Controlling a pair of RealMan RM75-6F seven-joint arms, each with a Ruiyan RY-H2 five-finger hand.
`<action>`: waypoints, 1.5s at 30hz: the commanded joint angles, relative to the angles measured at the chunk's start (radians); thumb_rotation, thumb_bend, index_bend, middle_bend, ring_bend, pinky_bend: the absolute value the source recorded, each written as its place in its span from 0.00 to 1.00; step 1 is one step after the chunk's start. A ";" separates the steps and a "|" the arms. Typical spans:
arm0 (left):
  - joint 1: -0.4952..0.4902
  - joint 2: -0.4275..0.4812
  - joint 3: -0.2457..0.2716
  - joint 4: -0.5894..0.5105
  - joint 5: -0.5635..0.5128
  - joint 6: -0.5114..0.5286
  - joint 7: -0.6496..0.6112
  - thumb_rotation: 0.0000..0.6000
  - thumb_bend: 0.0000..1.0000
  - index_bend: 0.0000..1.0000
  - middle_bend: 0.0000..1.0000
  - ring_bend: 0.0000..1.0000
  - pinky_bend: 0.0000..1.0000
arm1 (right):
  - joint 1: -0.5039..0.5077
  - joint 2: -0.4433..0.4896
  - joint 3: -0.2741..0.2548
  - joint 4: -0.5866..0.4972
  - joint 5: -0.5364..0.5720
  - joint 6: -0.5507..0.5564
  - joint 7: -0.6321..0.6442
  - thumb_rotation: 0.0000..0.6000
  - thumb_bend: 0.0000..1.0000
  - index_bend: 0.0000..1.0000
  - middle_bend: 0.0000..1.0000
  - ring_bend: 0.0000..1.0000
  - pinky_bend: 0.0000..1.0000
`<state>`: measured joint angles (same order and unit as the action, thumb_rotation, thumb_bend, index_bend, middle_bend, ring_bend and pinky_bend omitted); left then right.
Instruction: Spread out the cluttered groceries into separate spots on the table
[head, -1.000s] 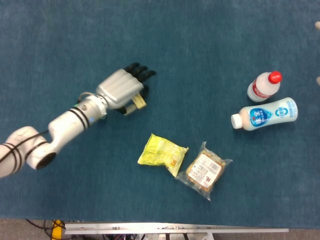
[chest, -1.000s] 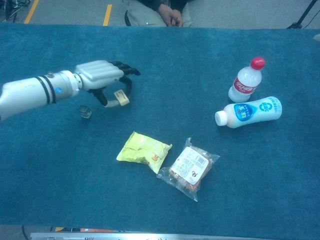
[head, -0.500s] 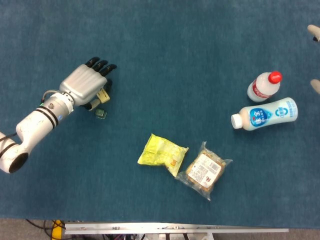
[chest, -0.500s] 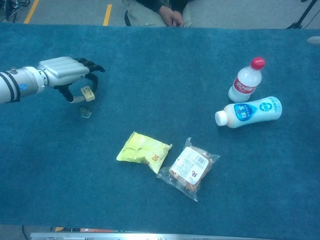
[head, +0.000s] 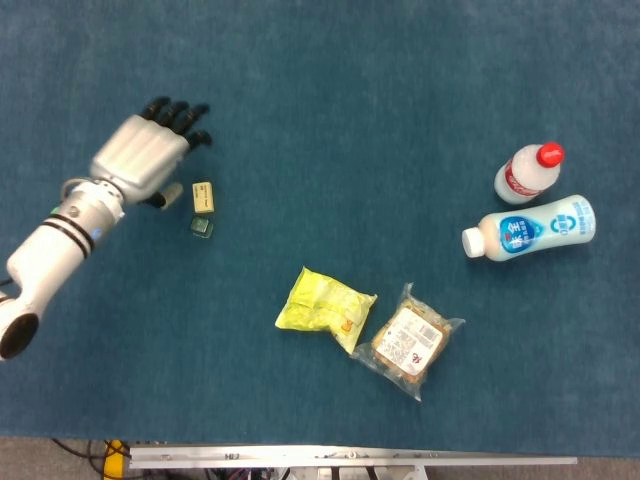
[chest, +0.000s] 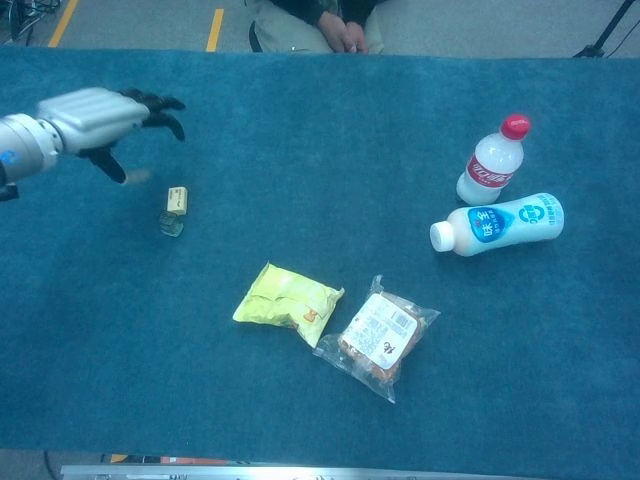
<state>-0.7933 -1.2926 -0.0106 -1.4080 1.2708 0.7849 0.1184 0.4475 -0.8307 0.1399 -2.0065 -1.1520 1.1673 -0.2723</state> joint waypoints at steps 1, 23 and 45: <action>0.059 0.060 -0.032 -0.072 -0.040 0.102 0.015 1.00 0.36 0.20 0.02 0.00 0.03 | -0.013 -0.002 -0.005 0.014 -0.003 0.008 0.013 1.00 0.20 0.02 0.27 0.19 0.39; 0.431 0.313 -0.031 -0.447 -0.054 0.601 0.004 1.00 0.36 0.21 0.06 0.00 0.03 | -0.136 -0.051 -0.047 0.080 -0.061 0.132 0.039 1.00 0.20 0.06 0.28 0.19 0.39; 0.652 0.353 0.037 -0.506 0.097 0.768 -0.034 1.00 0.36 0.23 0.07 0.00 0.03 | -0.229 -0.082 -0.068 0.101 -0.093 0.188 0.074 1.00 0.20 0.07 0.28 0.19 0.39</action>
<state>-0.1439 -0.9402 0.0243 -1.9152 1.3642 1.5531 0.0877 0.2195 -0.9118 0.0717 -1.9049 -1.2449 1.3546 -0.1983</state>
